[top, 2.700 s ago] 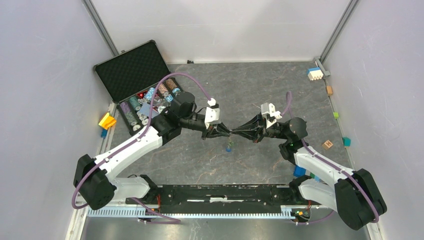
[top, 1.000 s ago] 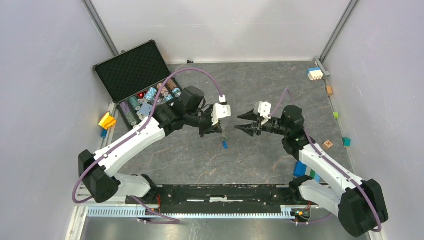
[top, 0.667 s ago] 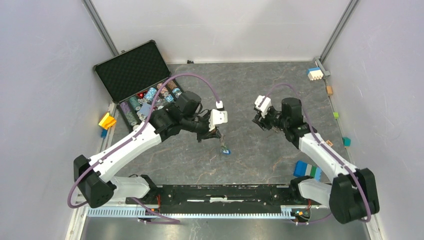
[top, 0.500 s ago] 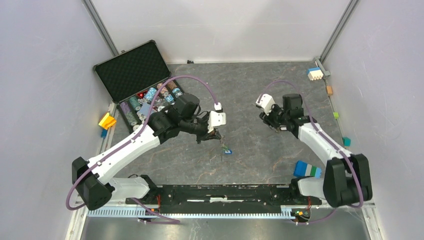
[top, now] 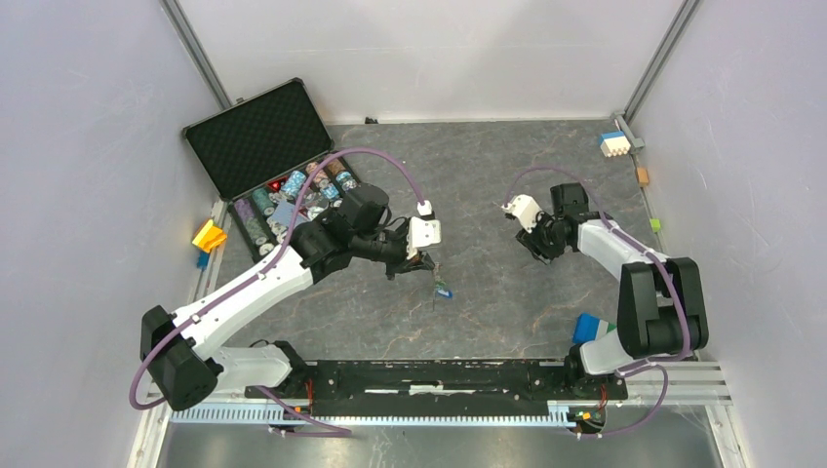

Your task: Put the keys on the keyring

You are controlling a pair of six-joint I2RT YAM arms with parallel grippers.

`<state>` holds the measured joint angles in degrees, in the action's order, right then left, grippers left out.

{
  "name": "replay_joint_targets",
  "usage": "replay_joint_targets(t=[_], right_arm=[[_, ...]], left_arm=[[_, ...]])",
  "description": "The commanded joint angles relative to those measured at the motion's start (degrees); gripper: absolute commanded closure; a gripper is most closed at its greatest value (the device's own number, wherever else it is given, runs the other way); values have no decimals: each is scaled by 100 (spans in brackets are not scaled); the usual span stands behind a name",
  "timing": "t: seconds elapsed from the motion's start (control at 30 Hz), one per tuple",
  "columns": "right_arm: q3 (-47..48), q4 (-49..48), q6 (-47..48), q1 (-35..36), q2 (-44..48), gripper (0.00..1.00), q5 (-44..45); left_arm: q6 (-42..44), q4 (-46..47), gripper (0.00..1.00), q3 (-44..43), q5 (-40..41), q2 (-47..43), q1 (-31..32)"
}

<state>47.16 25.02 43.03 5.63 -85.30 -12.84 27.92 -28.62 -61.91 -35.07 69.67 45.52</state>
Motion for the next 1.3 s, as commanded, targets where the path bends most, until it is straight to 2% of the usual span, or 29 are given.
replay_joint_targets(t=[0.0,0.13,0.3,0.47,0.6,0.83,1.03,1.27], right_arm=[[197,75,67,-7,-124,50,54],[154,-58,57,0,-187,49,144],[180,-117,15,6,-349,53,89],[213,-157,21,15,-495,62,105],[250,-154,69,9,-549,72,142],[332,-52,131,8,-536,79,151],[502,206,231,8,-338,99,45],[477,458,338,16,-22,100,-384]], left_arm=[[-205,322,98,-5,-203,-111,28],[-198,322,98,-22,-217,-111,27],[-171,322,98,-27,-220,-89,27],[-159,322,98,-14,-220,-91,28],[-154,322,98,3,-220,-102,27],[-152,322,98,-1,-218,-102,27],[-131,322,98,12,-199,-105,27],[-120,305,98,-5,-185,-125,23]])
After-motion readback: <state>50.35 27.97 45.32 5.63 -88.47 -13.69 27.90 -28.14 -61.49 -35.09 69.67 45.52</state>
